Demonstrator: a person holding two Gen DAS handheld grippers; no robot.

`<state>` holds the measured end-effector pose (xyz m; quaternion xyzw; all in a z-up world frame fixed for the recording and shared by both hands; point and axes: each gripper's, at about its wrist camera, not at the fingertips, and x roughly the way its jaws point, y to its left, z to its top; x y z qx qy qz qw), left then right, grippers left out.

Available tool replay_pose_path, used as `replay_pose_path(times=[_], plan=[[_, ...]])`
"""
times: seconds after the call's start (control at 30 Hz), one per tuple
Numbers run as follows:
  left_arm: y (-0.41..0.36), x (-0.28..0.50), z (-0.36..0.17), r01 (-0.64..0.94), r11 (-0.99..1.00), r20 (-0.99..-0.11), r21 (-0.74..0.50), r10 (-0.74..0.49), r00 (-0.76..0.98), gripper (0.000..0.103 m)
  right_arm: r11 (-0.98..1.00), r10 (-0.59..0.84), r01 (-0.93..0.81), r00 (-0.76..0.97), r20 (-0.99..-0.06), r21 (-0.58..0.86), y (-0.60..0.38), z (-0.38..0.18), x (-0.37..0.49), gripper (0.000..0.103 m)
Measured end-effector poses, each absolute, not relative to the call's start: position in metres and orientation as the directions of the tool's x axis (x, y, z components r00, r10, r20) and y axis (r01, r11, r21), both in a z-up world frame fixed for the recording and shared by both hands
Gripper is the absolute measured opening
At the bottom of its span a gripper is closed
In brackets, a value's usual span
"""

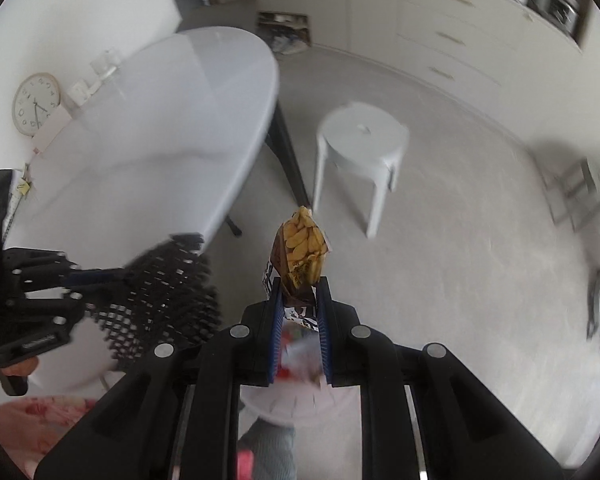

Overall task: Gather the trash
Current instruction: 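Carry the pad and wrapper to the wastebasket and open both tools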

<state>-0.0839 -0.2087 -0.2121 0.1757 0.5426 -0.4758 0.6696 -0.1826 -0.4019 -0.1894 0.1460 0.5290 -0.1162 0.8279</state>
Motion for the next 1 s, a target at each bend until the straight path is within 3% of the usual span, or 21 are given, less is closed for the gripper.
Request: replay_pose_path(times=[0.3, 0.37, 0.4, 0.43, 0.53, 0.67, 1.0], plan=[[-0.274, -0.155, -0.299, 0.883, 0.434, -0.967, -0.179, -0.245, -0.075, 0.013, 0.894, -0.012, 0.414, 0.399, -0.917, 0.169, -0.418, -0.219, -0.263, 0.019], [-0.281, -0.155, -0.316, 0.876, 0.445, -0.973, -0.186, -0.205, -0.102, 0.025, 0.888, 0.003, 0.420, 0.401, -0.916, 0.187, -0.421, -0.222, -0.268, 0.019], [-0.282, -0.154, -0.322, 0.871, 0.457, -0.977, -0.180, -0.186, -0.104, 0.052, 0.887, 0.007, 0.421, 0.404, -0.915, 0.192, -0.421, -0.224, -0.270, 0.019], [-0.285, -0.158, -0.325, 0.869, 0.467, -0.980, -0.165, -0.177, -0.091, 0.066, 0.886, 0.011, 0.419, 0.405, -0.914, 0.196, -0.423, -0.225, -0.275, 0.019], [-0.285, -0.162, -0.317, 0.872, 0.470, -0.978, -0.137, -0.204, -0.043, 0.074, 0.887, 0.027, 0.412, 0.409, -0.912, 0.210, -0.424, -0.229, -0.276, 0.019], [-0.274, -0.146, -0.292, 0.852, 0.509, -0.969, -0.125, -0.248, 0.006, 0.081, 0.887, 0.064, 0.392, 0.417, -0.906, 0.244, -0.420, -0.235, -0.270, 0.019], [-0.243, -0.124, -0.247, 0.785, 0.608, -0.949, -0.120, -0.302, 0.089, 0.082, 0.905, 0.102, 0.334, 0.429, -0.897, 0.262, -0.405, -0.231, -0.251, 0.019]])
